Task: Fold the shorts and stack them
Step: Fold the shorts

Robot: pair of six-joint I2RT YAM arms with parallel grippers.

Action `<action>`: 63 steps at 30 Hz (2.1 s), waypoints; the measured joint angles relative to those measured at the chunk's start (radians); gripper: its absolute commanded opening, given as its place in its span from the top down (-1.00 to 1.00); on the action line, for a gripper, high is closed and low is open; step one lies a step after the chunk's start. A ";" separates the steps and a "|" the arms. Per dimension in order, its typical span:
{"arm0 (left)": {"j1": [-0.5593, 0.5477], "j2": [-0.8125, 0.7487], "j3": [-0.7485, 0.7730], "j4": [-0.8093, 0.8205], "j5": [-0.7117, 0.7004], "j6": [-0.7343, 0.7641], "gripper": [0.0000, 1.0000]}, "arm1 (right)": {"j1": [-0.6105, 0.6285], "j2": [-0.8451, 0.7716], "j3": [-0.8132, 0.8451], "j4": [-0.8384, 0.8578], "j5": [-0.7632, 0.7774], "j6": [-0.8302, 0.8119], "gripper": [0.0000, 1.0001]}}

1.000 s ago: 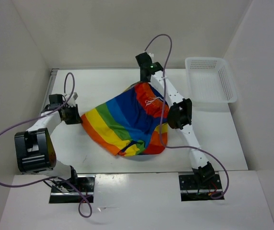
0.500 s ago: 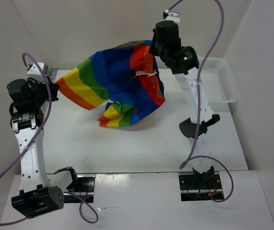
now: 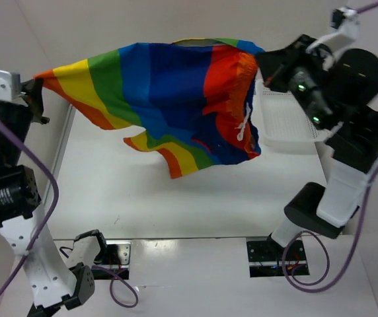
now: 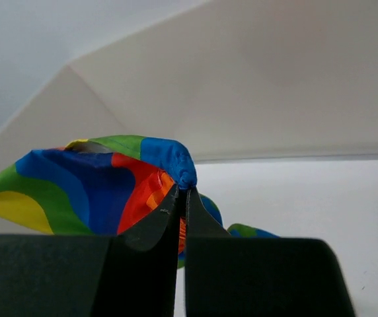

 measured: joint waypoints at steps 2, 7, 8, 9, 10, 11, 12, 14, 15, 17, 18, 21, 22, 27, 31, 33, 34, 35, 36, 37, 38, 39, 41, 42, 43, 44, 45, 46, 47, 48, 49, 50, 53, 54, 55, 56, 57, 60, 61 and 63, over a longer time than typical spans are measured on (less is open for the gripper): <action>0.000 0.002 0.092 -0.012 0.000 0.000 1.00 | 0.000 -0.076 -0.022 0.000 -0.025 0.000 0.99; 0.000 0.019 0.351 -0.077 -0.009 0.000 1.00 | 0.000 -0.308 -0.190 0.042 -0.101 0.003 0.99; 0.000 0.024 0.404 -0.089 -0.011 0.000 1.00 | 0.000 -0.363 -0.248 0.060 -0.116 0.005 0.99; -0.001 0.026 0.449 -0.098 -0.014 0.000 1.00 | 0.000 -0.413 -0.298 0.076 -0.131 0.008 0.99; -0.003 0.026 0.488 -0.108 -0.015 0.000 1.00 | 0.001 -0.456 -0.347 0.095 -0.144 0.013 0.99; -0.006 0.027 0.529 -0.122 -0.018 -0.001 1.00 | 0.001 -0.492 -0.383 0.112 -0.156 0.019 0.99; -0.011 0.027 0.563 -0.132 -0.022 0.000 1.00 | 0.002 -0.521 -0.416 0.127 -0.163 0.026 0.99; -0.018 0.029 0.607 -0.144 -0.027 0.000 1.00 | 0.002 -0.554 -0.461 0.145 -0.161 0.033 0.99; -0.021 0.029 0.617 -0.149 -0.030 0.000 1.00 | 0.002 -0.563 -0.486 0.154 -0.154 0.035 0.99; -0.023 0.033 0.608 -0.148 -0.029 0.000 1.00 | 0.002 -0.587 -0.572 0.184 -0.127 0.041 0.99; -0.023 0.032 0.583 -0.128 -0.025 0.000 1.00 | 0.002 -0.600 -0.622 0.198 -0.113 0.042 0.99; -0.024 0.031 0.474 -0.087 -0.016 0.000 1.00 | 0.002 -0.633 -0.810 0.244 -0.061 0.047 0.99; -0.024 0.031 0.426 -0.075 -0.011 0.000 1.00 | 0.002 -0.640 -0.873 0.256 -0.041 0.049 0.99; -0.027 0.092 0.171 -0.047 0.017 -0.001 1.00 | 0.003 -0.629 -1.141 0.346 0.067 0.054 0.99; -0.027 0.153 -0.033 -0.005 0.026 -0.001 1.00 | -0.046 -0.560 -1.311 0.446 0.087 0.048 0.99; -0.028 0.184 -0.123 0.011 0.031 -0.002 1.00 | -0.133 -0.517 -1.407 0.523 0.025 0.048 0.99; -0.030 0.199 -0.159 0.018 0.040 -0.003 1.00 | -0.179 -0.498 -1.458 0.565 -0.020 0.049 0.99; -0.036 0.215 -0.196 0.030 0.050 -0.004 1.00 | -0.227 -0.477 -1.510 0.610 -0.066 0.051 0.99; -0.044 0.232 -0.227 0.041 0.060 -0.004 1.00 | -0.277 -0.450 -1.558 0.652 -0.122 0.054 0.99; -0.051 0.250 -0.251 0.055 0.069 -0.004 1.00 | -0.313 -0.417 -1.597 0.688 -0.174 0.057 0.99; -0.060 0.274 -0.272 0.070 0.078 -0.005 1.00 | -0.346 -0.380 -1.618 0.719 -0.214 0.060 0.99; -0.065 0.297 -0.288 0.083 0.080 -0.004 1.00 | -0.369 -0.338 -1.629 0.752 -0.250 0.061 0.99; -0.076 0.357 -0.312 0.116 0.073 -0.003 1.00 | -0.407 -0.237 -1.629 0.817 -0.315 0.061 0.99; -0.082 0.382 -0.318 0.130 0.064 -0.004 1.00 | -0.420 -0.187 -1.623 0.843 -0.343 0.061 0.99; -0.090 0.413 -0.322 0.146 0.052 -0.004 1.00 | -0.431 -0.137 -1.615 0.866 -0.364 0.064 0.99; -0.098 0.436 -0.324 0.156 0.042 -0.004 1.00 | -0.439 -0.087 -1.601 0.881 -0.380 0.065 0.99; -0.108 0.457 -0.327 0.170 0.031 -0.003 1.00 | -0.444 -0.039 -1.585 0.893 -0.391 0.066 0.99; -0.115 0.472 -0.329 0.182 0.021 -0.003 1.00 | -0.448 0.011 -1.565 0.900 -0.401 0.068 0.99; -0.123 0.481 -0.334 0.192 0.011 -0.003 1.00 | -0.451 0.054 -1.538 0.900 -0.407 0.068 0.99; -0.129 0.483 -0.337 0.196 0.002 -0.003 1.00 | -0.451 0.092 -1.512 0.903 -0.411 0.068 0.99; -0.136 0.483 -0.338 0.201 -0.007 -0.003 1.00 | -0.452 0.129 -1.478 0.897 -0.416 0.068 0.99; -0.145 0.481 -0.339 0.210 -0.014 -0.003 1.00 | -0.452 0.160 -1.447 0.898 -0.418 0.067 0.99; -0.174 0.450 -0.360 0.229 -0.034 -0.003 1.00 | -0.454 0.202 -1.389 0.899 -0.418 0.060 0.99; -0.183 0.423 -0.381 0.228 -0.038 -0.003 1.00 | -0.455 0.201 -1.388 0.898 -0.419 0.059 0.99; -0.190 0.389 -0.406 0.225 -0.039 -0.003 1.00 | -0.457 0.195 -1.389 0.895 -0.422 0.058 0.99; -0.198 0.349 -0.432 0.215 -0.037 -0.002 1.00 | -0.459 0.190 -1.389 0.895 -0.426 0.057 0.99; -0.205 0.305 -0.458 0.206 -0.031 -0.002 1.00 | -0.462 0.181 -1.395 0.893 -0.430 0.057 0.99; -0.216 0.153 -0.536 0.166 -0.002 -0.001 1.00 | -0.468 0.124 -1.447 0.891 -0.447 0.061 0.99; -0.220 0.111 -0.555 0.157 0.005 -0.002 1.00 | -0.469 0.097 -1.473 0.890 -0.453 0.062 0.99; -0.232 0.011 -0.610 0.135 0.019 0.000 1.00 | -0.470 0.032 -1.537 0.891 -0.465 0.076 0.99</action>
